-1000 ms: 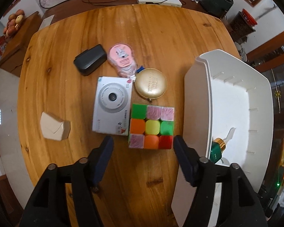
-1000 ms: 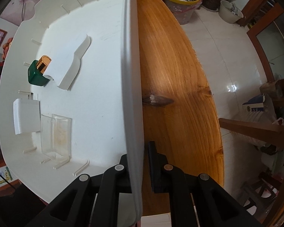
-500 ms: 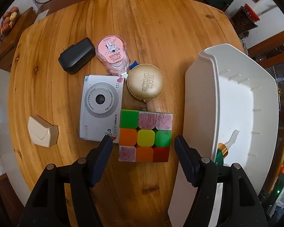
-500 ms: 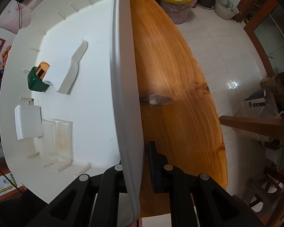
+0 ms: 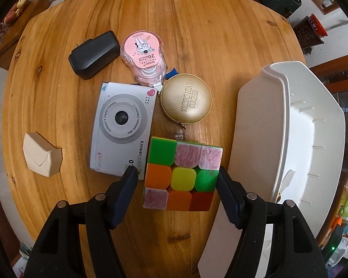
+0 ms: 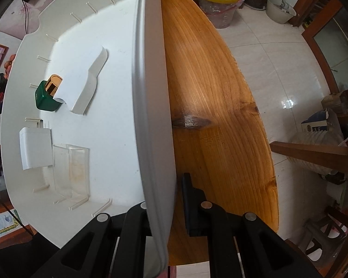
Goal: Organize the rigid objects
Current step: 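Move the left tool back toward the Rubik's cube, then close the left gripper on the Rubik's cube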
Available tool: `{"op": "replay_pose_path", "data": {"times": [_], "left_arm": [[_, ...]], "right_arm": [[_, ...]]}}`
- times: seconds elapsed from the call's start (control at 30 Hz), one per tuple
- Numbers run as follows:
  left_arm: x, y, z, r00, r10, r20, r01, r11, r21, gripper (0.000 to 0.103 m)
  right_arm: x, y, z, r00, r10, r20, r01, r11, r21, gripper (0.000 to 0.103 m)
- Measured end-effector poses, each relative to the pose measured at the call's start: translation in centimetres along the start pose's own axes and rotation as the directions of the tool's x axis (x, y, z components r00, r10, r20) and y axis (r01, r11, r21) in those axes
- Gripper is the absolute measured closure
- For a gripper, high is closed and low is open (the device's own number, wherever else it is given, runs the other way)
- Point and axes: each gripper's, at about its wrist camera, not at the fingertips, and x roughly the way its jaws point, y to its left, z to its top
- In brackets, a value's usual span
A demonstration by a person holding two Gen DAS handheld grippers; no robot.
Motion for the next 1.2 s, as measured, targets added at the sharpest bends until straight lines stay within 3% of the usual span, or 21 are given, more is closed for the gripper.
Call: {"op": "replay_pose_path", "data": {"times": [0.2, 0.7, 1.2], "left_arm": [[0.3, 0.0, -0.1, 1.0, -0.001, -0.003, 0.001, 1.0, -0.005, 0.037], [-0.6, -1.1, -0.3, 1.0, 0.021, 0.017, -0.021, 0.999, -0.028, 0.039], [-6.8, -2.0, -2.2, 0.989, 0.045, 0.138, -0.042, 0.999, -0.027, 0.039]], "right_arm": [[0.0, 0.1, -0.1, 1.0, 0.002, 0.002, -0.002, 1.0, -0.001, 0.093], [0.0, 0.5, 0.0, 1.0, 0.001, -0.003, -0.001, 1.0, -0.021, 0.093], [0.0, 0.9, 0.2, 1.0, 0.018, 0.001, -0.018, 0.997, -0.069, 0.093]]}}
